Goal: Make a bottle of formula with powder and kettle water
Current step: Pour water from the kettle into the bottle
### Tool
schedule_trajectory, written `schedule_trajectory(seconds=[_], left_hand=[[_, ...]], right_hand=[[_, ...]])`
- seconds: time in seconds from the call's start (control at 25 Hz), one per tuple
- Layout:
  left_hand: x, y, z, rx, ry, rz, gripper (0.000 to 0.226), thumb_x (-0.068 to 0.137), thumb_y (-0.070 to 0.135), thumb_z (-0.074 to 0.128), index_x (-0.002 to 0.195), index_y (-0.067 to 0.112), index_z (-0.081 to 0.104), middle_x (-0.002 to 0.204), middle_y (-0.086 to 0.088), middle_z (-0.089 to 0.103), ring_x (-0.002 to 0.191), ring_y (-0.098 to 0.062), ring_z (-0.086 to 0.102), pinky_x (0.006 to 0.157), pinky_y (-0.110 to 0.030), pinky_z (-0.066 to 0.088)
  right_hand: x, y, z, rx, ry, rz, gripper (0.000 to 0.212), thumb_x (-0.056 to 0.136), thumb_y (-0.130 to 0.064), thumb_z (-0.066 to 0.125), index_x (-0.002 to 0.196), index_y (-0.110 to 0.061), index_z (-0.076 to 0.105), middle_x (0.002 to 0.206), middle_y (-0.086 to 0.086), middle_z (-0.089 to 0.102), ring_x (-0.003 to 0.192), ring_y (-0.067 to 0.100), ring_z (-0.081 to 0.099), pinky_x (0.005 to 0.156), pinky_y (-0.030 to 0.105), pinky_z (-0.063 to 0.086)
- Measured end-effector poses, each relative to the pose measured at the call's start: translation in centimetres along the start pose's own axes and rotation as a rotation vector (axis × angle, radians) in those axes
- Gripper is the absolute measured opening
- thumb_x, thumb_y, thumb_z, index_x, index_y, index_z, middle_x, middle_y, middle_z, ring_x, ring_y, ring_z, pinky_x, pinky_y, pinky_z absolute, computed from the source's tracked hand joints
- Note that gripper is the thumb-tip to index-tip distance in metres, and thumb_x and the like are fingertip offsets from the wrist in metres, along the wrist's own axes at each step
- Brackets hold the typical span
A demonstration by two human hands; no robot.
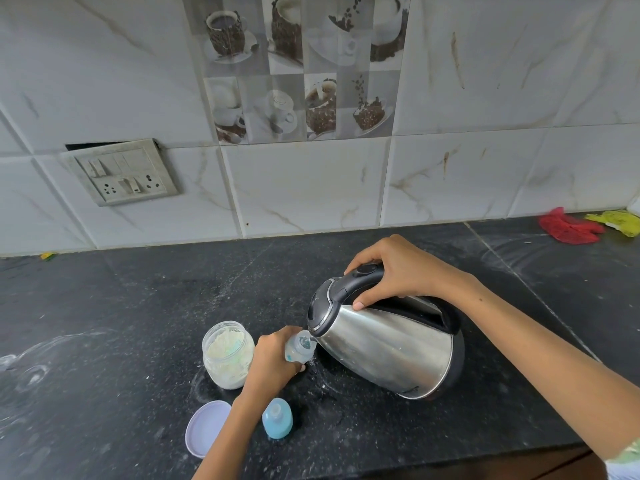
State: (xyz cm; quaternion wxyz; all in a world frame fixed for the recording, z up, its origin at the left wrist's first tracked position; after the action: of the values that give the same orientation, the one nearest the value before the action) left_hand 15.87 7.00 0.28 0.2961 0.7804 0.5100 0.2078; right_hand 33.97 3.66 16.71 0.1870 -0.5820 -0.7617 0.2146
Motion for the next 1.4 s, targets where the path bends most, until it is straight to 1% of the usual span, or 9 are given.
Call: schedule_trajectory(seconds=[0.16,0.28,0.4,0.6,0.84,0.96,1.24,1.4], left_hand=[[0.03,-0.14,-0.07,0.003,0.008,-0.003,0.056,0.063,0.009,0.080,0.116,0.020,0.063,0.100,0.003,0.072,0.089,-0.012,0.062,0.073,-0.016,0.040],[0.20,-0.09,0.01,0.007,0.010,-0.003,0.056,0.062,0.009,0.080,0.115,0.020,0.064,0.099,0.002,0.073,0.090,-0.013,0.064,0.074,-0.018,0.042],[0.36,-0.04,0.21,0.010,0.005,-0.004,0.056,0.062,0.010,0.080,0.114,0.020,0.064,0.101,0.002,0.072,0.092,-0.015,0.065,0.075,-0.019,0.043],[0.52,-0.15,0.20,0.015,0.012,-0.013,0.056,0.061,0.013,0.081,0.114,0.022,0.064,0.101,0.003,0.073,0.091,-0.014,0.064,0.074,-0.018,0.042],[0.67,-0.27,0.35,0.018,0.011,-0.015,0.058,0.059,0.014,0.082,0.113,0.023,0.065,0.100,0.004,0.073,0.090,-0.012,0.063,0.073,-0.017,0.041],[0.73,-0.36,0.42,0.014,0.016,-0.017,0.057,0.059,0.015,0.082,0.113,0.024,0.065,0.100,0.004,0.073,0.091,-0.014,0.065,0.074,-0.019,0.043],[0.78,-0.40,0.53,0.017,0.013,-0.012,0.058,0.060,0.016,0.082,0.114,0.023,0.064,0.102,0.005,0.073,0.094,-0.014,0.064,0.076,-0.018,0.042],[0.74,-0.24,0.52,0.014,0.016,-0.009,0.057,0.061,0.017,0.082,0.115,0.024,0.064,0.102,0.005,0.072,0.091,-0.010,0.062,0.074,-0.017,0.040]], right_hand=[[-0.03,-0.07,-0.08,0.011,-0.004,0.002,0.045,0.060,-0.046,0.087,0.101,-0.032,0.073,0.084,-0.008,0.076,0.070,0.017,0.071,0.063,0.047,0.060],[-0.03,-0.10,-0.17,0.016,-0.011,0.010,0.045,0.060,-0.046,0.087,0.101,-0.032,0.073,0.086,-0.007,0.076,0.076,0.019,0.072,0.069,0.049,0.060],[0.08,-0.20,-0.19,0.016,-0.024,0.017,0.044,0.061,-0.045,0.087,0.101,-0.031,0.074,0.087,-0.005,0.076,0.078,0.021,0.072,0.071,0.051,0.059],[0.15,-0.36,-0.26,0.010,-0.041,0.013,0.044,0.061,-0.045,0.086,0.100,-0.030,0.074,0.087,-0.003,0.077,0.079,0.025,0.072,0.073,0.053,0.058],[0.22,-0.18,-0.32,-0.003,-0.053,0.023,0.049,0.059,-0.052,0.084,0.103,-0.032,0.073,0.090,-0.003,0.077,0.081,0.029,0.073,0.076,0.053,0.057],[0.21,0.04,-0.34,-0.007,-0.060,0.030,0.049,0.058,-0.053,0.084,0.102,-0.032,0.073,0.089,-0.004,0.077,0.080,0.030,0.073,0.077,0.053,0.057],[0.27,0.39,-0.29,-0.009,-0.064,0.047,0.049,0.058,-0.053,0.085,0.102,-0.034,0.072,0.089,-0.002,0.077,0.081,0.030,0.073,0.077,0.055,0.057],[0.32,0.43,-0.40,0.001,-0.069,0.051,0.049,0.059,-0.050,0.086,0.103,-0.033,0.073,0.091,0.001,0.077,0.083,0.032,0.072,0.078,0.056,0.057]])
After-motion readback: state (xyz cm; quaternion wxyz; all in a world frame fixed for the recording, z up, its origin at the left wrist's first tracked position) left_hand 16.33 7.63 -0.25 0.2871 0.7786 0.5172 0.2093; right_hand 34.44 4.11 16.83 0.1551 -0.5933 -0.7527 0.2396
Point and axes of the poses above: each hand's wrist, its own x-axis towards the middle knuckle, its own z-axis out of the palm, y = z × x, the point moved 10 cm from there along x, towards the middle knuckle
